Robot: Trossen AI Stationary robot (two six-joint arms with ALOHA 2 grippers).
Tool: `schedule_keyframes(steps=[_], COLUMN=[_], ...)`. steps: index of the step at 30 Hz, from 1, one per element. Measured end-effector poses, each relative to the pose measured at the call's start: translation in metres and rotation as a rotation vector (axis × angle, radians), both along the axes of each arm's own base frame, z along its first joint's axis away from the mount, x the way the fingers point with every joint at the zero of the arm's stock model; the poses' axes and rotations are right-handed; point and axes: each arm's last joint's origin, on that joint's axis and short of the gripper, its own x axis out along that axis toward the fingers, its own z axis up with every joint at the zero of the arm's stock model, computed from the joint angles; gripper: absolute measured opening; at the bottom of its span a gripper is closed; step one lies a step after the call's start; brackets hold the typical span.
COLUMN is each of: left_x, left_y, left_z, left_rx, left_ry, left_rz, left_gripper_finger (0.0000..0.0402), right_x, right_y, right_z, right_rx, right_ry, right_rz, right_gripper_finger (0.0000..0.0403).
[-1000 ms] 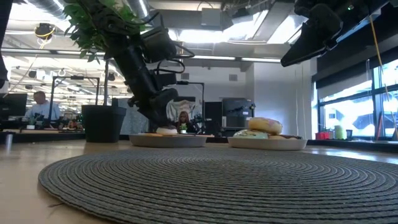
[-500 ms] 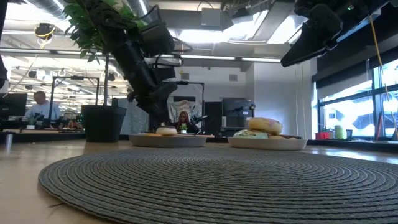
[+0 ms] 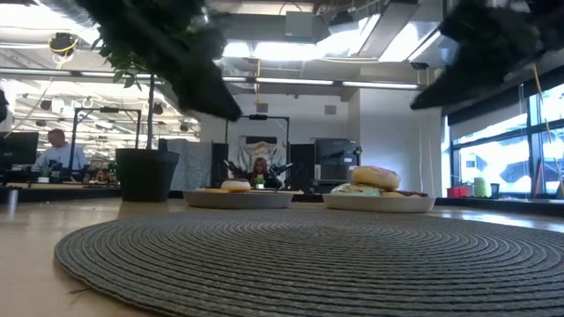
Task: Pick & Place donuts
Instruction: Return to Home Position
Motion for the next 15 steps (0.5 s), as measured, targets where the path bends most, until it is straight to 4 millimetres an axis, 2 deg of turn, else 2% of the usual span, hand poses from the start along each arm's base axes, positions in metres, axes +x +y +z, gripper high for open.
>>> schedule_keyframes(steps=[8,12,15], left_x=[-0.065,-0.093,-0.107], left_y=[-0.044,-0.047,-0.045], left_z=[-0.009,-0.019,-0.026], left_rx=[-0.041,-0.033,-0.081], left_ry=[-0.299,-0.295,-0.33], left_rz=[-0.25,-0.27,-0.197], left_gripper_finger=[0.0116,0.012,0.012], right_x=[-0.04,-0.051,-0.059], right_y=[-0.001,-0.003,-0.005], right_z=[-0.022,-0.026,-0.034], right_rx=[0.101,0.117,0.137], right_ry=[-0.102,-0.159,-0.182], right_rz=[0.073,0.101,0.112], right_gripper_finger=[0.0142,0.0142,0.0142])
